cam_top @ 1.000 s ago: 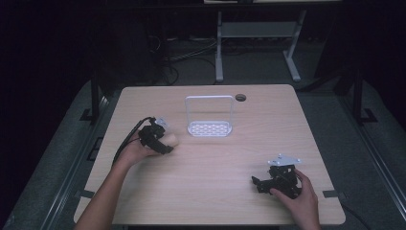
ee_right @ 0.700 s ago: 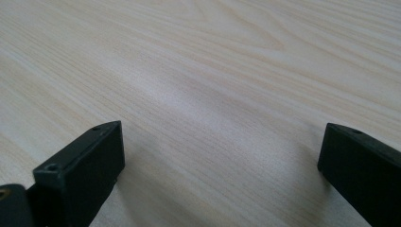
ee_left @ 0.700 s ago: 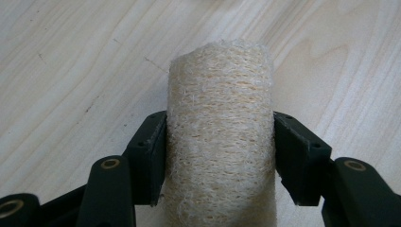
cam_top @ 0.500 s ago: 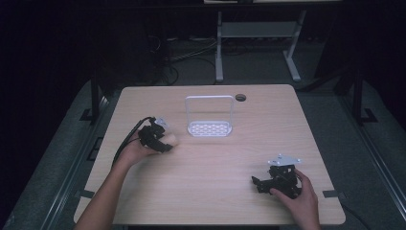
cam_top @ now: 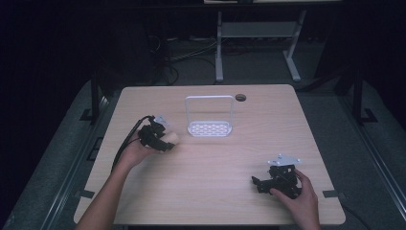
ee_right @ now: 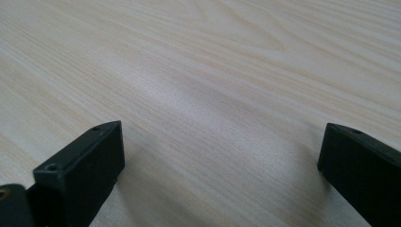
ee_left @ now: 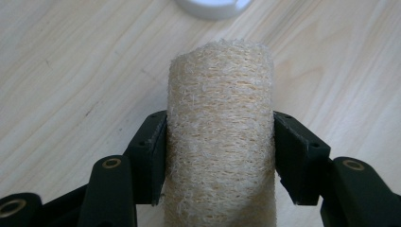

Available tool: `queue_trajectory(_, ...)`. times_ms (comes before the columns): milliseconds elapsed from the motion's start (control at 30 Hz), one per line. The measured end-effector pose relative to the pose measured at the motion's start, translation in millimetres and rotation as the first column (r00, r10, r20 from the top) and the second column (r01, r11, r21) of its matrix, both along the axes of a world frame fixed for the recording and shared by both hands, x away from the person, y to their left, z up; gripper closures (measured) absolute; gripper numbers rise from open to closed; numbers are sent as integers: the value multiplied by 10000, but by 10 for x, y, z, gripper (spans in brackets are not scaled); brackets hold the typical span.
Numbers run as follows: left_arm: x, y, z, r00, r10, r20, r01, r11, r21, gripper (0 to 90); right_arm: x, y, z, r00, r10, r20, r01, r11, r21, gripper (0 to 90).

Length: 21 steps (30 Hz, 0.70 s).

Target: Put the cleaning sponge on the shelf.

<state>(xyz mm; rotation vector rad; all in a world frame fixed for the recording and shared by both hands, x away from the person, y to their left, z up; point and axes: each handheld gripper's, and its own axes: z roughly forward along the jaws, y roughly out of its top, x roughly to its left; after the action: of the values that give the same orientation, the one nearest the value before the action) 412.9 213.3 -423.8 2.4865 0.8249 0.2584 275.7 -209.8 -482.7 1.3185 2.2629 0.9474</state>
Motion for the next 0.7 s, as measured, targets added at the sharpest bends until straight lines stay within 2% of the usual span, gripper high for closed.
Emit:
queue_trajectory(300, -58, -94, 68, 9999, 45, 122, -38, 9984, -560, 416, 0, 0, 0, 10000, 6, -2, -6, 10000, -3, 10)
queue_trajectory(700, -96, -294, 118, 9993, -231, 295, 258, 9952, -949, 417, 0, -1, 0, 10000, 8, 1, -8, 10000, -9, 10)
